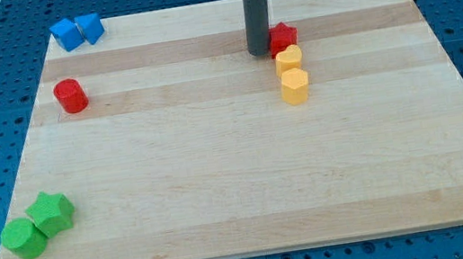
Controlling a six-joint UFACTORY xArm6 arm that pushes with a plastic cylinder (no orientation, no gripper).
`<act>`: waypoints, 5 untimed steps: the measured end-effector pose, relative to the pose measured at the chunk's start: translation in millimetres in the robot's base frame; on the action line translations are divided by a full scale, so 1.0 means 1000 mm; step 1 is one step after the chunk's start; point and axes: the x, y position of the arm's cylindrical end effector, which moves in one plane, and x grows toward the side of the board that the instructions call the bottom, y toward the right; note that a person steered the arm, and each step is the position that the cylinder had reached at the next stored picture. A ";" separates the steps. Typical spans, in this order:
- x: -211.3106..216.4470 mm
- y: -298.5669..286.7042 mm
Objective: Push the red circle to the left of the yellow hexagon
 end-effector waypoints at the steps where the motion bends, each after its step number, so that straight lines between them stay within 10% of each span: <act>1: 0.004 -0.035; 5: 0.075 -0.208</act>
